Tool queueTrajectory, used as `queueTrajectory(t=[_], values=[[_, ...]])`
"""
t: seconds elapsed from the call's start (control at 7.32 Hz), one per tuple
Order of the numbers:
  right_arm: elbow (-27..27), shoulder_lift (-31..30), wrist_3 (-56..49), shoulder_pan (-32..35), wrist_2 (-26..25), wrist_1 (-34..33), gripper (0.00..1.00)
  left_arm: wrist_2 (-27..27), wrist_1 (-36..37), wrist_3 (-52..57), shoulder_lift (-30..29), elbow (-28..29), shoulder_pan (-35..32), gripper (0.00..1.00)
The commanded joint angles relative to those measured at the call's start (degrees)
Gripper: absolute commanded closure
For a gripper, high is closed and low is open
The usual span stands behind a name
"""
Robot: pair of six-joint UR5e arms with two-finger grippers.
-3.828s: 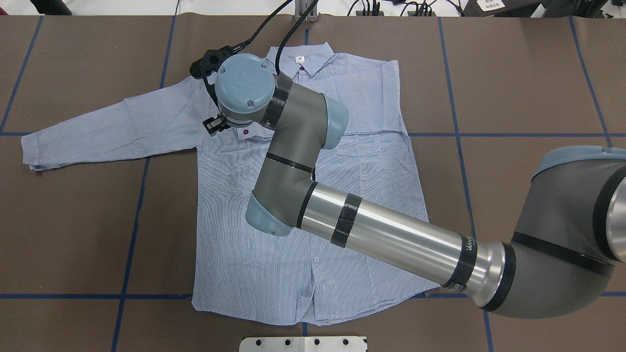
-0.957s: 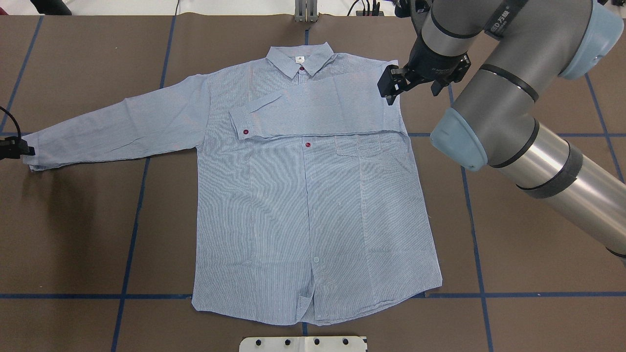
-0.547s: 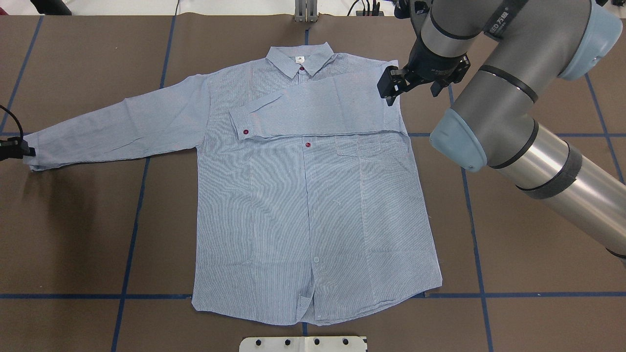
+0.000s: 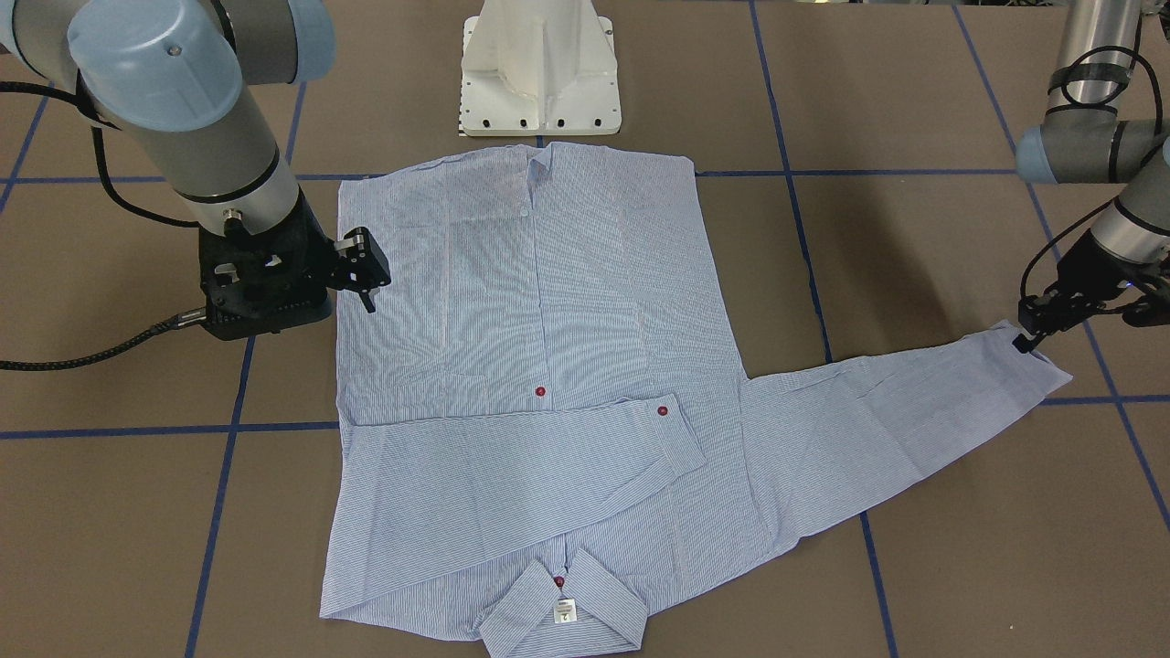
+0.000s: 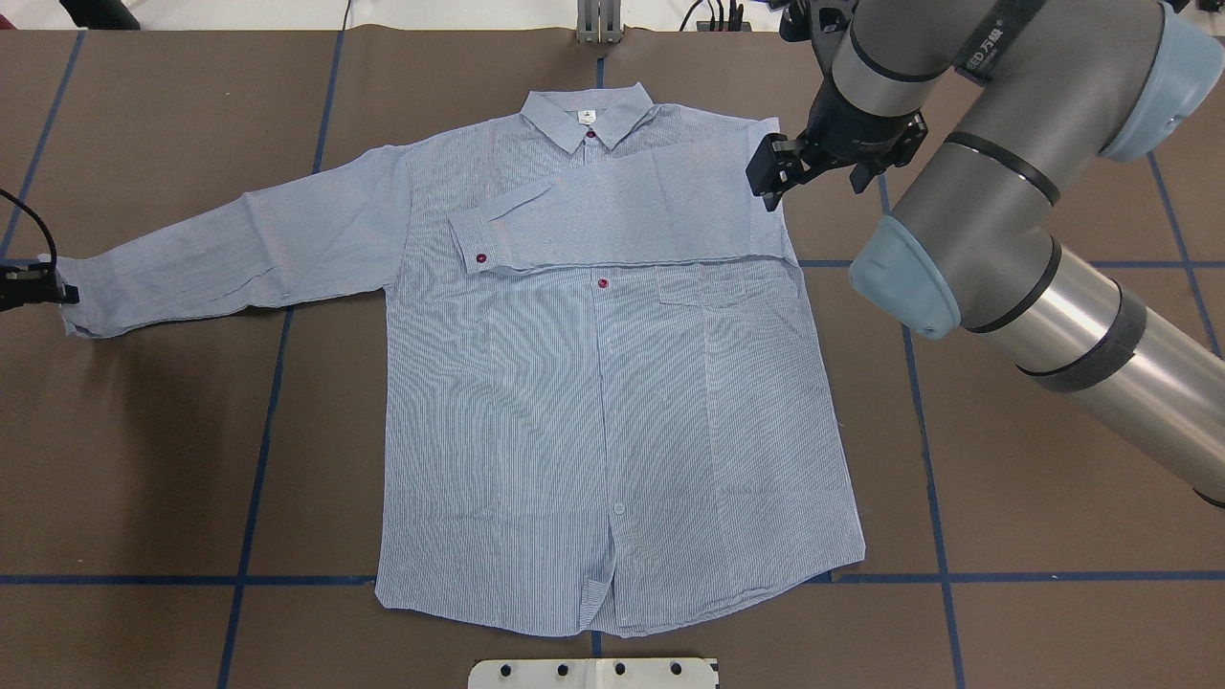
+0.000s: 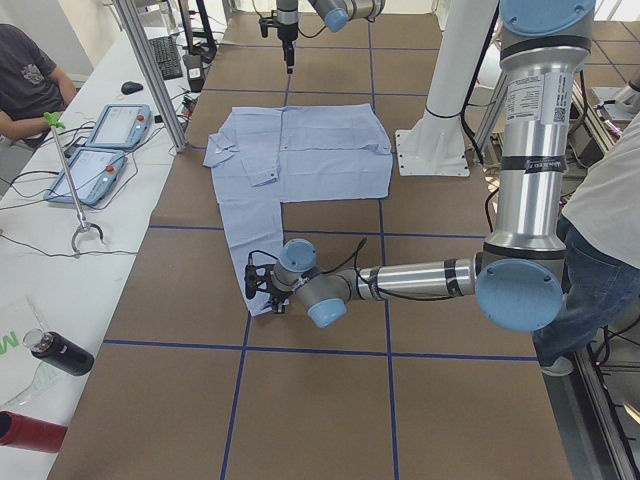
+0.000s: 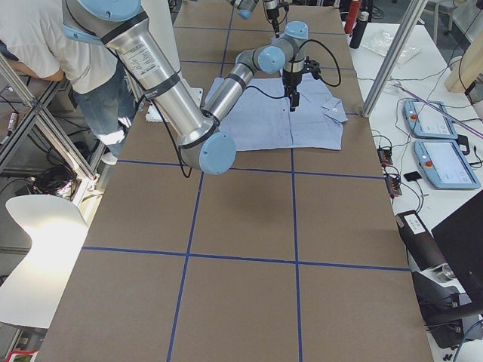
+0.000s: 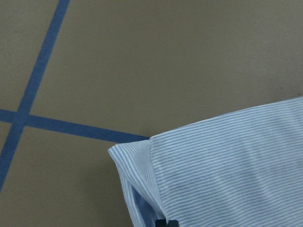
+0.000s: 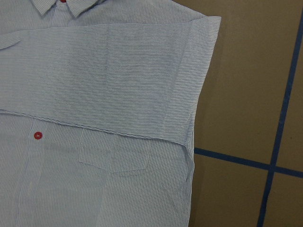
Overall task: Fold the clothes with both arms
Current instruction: 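Lift the other cuff with left gripper and fold it across while right arm withdraws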
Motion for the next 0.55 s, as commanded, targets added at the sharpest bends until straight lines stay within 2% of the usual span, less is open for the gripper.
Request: queueTrajectory(t=[0.0, 0.27, 0.41], values=[[3.67, -4.86, -0.56, 1.37, 2.84, -0.07, 0.00, -0.85, 15.24, -0.09, -3.45, -11.86, -0.89, 1.00], [7.03, -11.72, -3.02, 5.31, 6.18, -0.34, 0.00, -0.76, 41.65, -0.35, -18.43, -19.27, -1.16, 1.00], [7.83, -16.10, -8.16, 8.12, 6.37, -0.25, 0.00, -0.76, 53.71, -0.35, -27.39, -20.34, -0.98, 1.00]])
